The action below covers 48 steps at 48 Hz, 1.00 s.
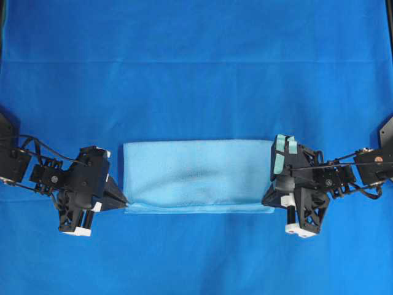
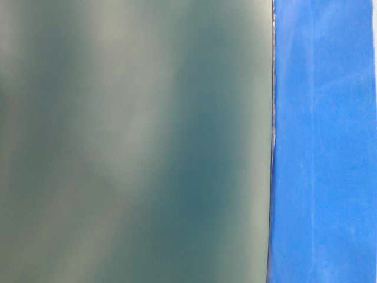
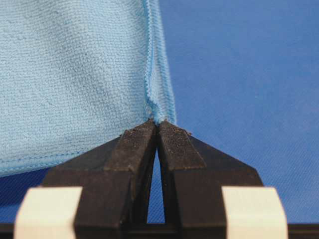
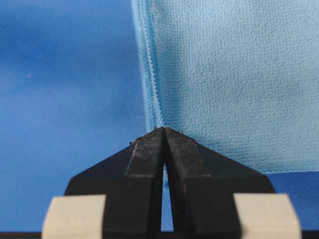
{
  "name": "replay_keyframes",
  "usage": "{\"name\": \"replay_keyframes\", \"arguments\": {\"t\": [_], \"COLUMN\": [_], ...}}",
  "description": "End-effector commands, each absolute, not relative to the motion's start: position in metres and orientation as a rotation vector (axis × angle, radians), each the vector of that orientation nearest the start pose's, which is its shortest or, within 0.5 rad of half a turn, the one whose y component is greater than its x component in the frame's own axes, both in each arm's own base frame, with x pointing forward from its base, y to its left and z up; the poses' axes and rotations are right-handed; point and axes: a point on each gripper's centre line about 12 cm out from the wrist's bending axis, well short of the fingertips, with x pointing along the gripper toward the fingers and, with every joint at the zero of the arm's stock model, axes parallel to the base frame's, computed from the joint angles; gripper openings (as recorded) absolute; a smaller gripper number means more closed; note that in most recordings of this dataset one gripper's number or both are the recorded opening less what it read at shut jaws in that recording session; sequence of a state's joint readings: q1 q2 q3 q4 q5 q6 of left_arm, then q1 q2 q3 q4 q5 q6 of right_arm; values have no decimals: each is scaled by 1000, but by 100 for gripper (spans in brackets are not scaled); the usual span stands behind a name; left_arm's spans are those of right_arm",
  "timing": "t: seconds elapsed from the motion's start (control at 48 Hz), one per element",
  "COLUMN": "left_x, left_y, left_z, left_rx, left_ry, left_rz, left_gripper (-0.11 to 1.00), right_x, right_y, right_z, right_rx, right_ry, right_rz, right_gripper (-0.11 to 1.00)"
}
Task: Fold the light blue towel.
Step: 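Pull both top corners toward the bottom edge, folding the towel in half, then release the corners and regrasp the folded towel's left and right ends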
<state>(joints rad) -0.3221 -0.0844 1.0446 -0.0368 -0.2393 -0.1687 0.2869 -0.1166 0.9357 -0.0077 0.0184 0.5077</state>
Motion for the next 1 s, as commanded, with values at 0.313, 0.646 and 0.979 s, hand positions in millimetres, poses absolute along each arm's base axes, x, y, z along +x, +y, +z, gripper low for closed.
{"name": "replay_keyframes", "arguments": {"t": [0.313,0.646,0.979], "left_x": [287,291,289], "left_y": [-93,-91,-85], "left_z": [113,116,144], "left_rx": [-75,-81,-75], "left_ry": [732,721,689], "left_rz": [-223,-214,-212], "left_gripper": [1,13,73], "right_x": [302,304,307], "right_y": [91,86,79], "right_z": [130,131,162], "right_rx": [352,391,310], "right_ry": [859,856,840], "right_rz": [66,36,46], "right_gripper": [0,11,60]}}
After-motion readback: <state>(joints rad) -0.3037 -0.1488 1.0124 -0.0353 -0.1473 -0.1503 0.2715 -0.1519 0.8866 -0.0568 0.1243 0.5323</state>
